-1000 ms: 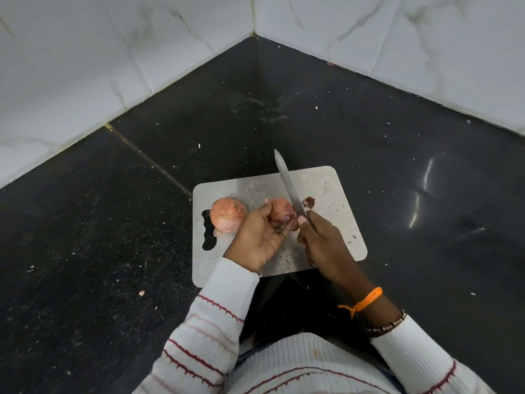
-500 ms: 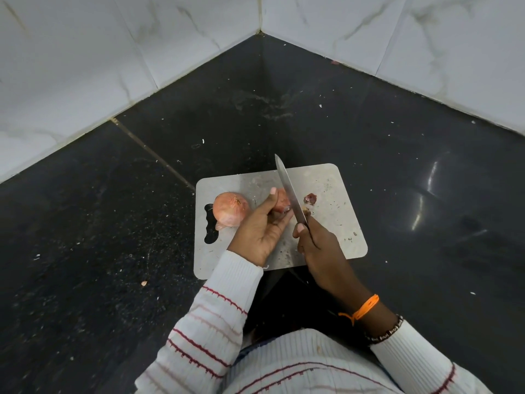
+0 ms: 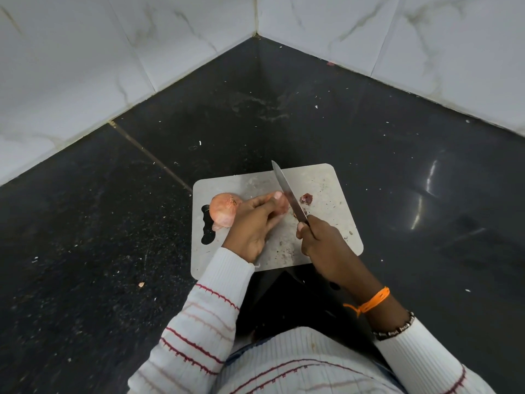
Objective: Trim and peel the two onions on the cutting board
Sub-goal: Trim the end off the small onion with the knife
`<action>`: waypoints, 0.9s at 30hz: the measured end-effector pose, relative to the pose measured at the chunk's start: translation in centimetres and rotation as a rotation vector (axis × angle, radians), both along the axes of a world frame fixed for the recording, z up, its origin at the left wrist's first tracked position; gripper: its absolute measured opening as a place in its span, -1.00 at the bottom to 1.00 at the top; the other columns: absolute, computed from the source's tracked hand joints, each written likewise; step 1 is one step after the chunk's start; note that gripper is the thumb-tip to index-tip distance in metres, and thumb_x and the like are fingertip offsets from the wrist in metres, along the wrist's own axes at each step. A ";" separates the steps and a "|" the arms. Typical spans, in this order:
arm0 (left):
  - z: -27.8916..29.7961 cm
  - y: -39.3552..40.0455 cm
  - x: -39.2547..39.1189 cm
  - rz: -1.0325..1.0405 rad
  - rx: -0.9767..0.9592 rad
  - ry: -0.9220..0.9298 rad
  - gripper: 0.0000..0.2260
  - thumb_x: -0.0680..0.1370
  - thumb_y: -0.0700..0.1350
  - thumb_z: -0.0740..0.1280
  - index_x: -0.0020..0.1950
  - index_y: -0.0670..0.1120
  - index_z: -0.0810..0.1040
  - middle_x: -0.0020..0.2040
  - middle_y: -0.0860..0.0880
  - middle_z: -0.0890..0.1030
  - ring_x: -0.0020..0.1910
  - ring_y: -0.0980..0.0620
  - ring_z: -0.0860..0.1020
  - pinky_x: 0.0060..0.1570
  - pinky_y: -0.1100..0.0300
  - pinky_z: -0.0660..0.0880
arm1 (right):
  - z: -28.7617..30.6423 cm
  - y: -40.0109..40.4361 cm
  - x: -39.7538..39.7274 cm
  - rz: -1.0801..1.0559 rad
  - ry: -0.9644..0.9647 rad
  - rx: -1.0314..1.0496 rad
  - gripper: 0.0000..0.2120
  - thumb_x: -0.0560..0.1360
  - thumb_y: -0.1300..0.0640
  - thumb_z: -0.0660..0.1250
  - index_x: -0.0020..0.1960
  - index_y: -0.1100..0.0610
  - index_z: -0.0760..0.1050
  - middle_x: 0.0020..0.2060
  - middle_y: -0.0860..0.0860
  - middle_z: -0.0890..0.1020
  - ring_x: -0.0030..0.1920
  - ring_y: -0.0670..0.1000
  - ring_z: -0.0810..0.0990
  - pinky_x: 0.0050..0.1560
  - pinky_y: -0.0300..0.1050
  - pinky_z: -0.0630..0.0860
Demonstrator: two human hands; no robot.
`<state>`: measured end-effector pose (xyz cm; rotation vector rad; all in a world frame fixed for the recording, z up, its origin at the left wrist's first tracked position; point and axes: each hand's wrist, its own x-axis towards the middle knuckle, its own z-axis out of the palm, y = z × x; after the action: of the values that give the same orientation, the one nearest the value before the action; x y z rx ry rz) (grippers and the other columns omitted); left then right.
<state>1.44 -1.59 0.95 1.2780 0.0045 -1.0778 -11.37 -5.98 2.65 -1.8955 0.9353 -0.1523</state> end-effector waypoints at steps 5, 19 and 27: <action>0.8 -1.0 -0.5 0.114 -0.027 0.268 -0.88 0.52 -0.21 0.35 -0.10 -0.27 0.53 -0.16 -0.16 0.62 -0.07 -0.04 0.60 0.06 0.05 0.57 | -0.7 0.6 -0.1 -0.011 -0.026 -0.038 -0.88 0.62 0.14 0.03 -0.05 0.11 0.30 -0.34 0.01 0.43 -0.40 -0.07 0.36 -0.33 -0.14 0.33; 0.2 -0.1 -0.9 -0.284 -0.007 -0.279 -0.88 0.50 -0.27 0.36 0.00 -0.12 0.61 0.02 -0.14 0.67 0.07 -0.06 0.63 0.07 0.19 0.57 | -0.5 -1.5 -0.2 -0.064 0.061 0.005 -0.80 0.60 0.15 0.06 -0.10 0.21 0.39 -0.32 0.06 0.47 -0.40 -0.04 0.38 -0.40 -0.17 0.32; -0.6 0.2 -0.5 -0.261 -0.029 -0.163 -0.77 0.56 -0.21 0.29 0.21 -0.22 0.50 0.09 -0.14 0.62 0.06 0.03 0.61 0.04 0.30 0.56 | -0.3 -3.5 -0.7 -0.238 0.002 0.002 -0.83 0.58 0.19 0.13 0.10 0.20 0.43 -0.20 0.05 0.50 -0.24 0.02 0.46 -0.24 -0.12 0.39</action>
<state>0.95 -1.41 0.31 1.3623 -0.3077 -1.1868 -12.03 -9.46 2.31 -1.7779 1.1602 -0.2907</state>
